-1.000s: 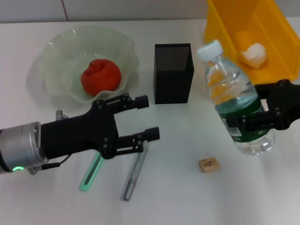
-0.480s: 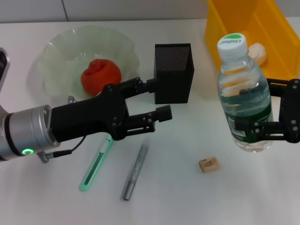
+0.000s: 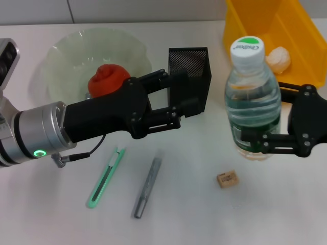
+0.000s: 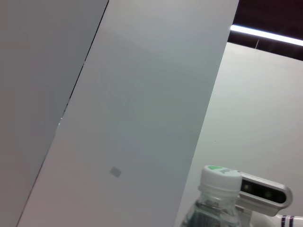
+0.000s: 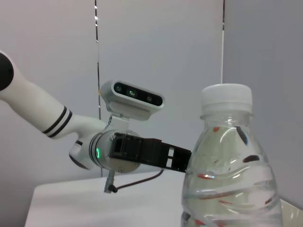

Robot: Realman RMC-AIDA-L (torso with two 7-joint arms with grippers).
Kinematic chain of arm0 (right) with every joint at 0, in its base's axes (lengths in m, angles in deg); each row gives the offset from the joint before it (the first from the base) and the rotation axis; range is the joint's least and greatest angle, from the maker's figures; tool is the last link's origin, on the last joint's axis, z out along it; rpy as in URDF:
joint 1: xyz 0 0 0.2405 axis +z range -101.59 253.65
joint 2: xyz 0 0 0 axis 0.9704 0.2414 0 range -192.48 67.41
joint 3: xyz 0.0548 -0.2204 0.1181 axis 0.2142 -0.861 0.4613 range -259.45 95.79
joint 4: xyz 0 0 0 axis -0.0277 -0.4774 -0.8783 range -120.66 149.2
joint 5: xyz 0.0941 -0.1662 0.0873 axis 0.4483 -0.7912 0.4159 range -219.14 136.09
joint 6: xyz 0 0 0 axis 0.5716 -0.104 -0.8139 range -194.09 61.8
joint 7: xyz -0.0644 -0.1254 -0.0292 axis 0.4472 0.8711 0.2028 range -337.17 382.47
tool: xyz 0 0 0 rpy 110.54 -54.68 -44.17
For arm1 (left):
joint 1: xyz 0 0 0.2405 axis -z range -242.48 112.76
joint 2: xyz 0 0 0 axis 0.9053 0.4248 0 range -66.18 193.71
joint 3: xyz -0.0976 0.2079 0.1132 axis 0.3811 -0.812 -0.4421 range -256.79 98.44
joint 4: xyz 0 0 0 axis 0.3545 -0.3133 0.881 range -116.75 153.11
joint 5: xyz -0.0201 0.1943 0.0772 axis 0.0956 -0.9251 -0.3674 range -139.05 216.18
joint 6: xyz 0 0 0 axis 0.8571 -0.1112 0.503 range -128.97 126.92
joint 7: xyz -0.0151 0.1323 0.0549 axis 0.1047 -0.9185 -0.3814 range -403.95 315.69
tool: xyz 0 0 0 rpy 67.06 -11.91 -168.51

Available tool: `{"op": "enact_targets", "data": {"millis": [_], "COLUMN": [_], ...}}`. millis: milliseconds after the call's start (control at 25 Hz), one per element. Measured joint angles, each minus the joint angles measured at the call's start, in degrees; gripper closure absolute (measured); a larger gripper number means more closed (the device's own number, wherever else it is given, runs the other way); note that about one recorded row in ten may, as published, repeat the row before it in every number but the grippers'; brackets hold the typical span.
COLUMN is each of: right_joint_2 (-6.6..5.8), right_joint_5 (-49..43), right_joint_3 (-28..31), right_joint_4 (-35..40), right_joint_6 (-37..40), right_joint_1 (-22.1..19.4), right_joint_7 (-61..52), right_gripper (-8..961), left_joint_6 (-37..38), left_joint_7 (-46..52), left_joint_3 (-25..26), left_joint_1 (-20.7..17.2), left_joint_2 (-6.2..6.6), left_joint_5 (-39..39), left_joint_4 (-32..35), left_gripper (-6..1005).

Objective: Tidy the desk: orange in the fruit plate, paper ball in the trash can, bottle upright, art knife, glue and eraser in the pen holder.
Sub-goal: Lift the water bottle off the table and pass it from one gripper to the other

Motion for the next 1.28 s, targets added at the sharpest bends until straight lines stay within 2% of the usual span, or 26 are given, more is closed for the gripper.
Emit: {"op": "enact_targets", "data": {"millis": [320,600,1040,1280], "right_joint_2": [-0.05,-0.05,0.18,0.21], "right_joint_5": [-2.86,-5.32,-4.9,-3.91], "right_joint_3": [0.01,-0.23,-7.99,-8.35], "right_joint_4": [-7.29,-11.27,-13.04,-13.1], "right_joint_6": [-1.52,-2.28,-7.15,-7.08], "right_joint_1": [5.81,8.92,10.83,11.05], "right_joint_7": [0.14,0.11,0.17,-0.21], "right_gripper": [189,189,189,189], "left_joint_6": [0.01,-0.01,-0.27,-0.35], "left_joint_7": [-0.31,-0.61,-0.68,-0.73], "left_joint_3": [0.0,0.0,0.0,0.0], "left_joint_1": [0.86,0.51,0.61,0.27], "left_joint_2": [0.0,0.0,0.0,0.0], "left_joint_5": [0.24,0.24,0.23,0.22], "left_joint_4": [-1.24,-1.28,-1.92,-1.91], "left_gripper": [220,219,219,219]}}
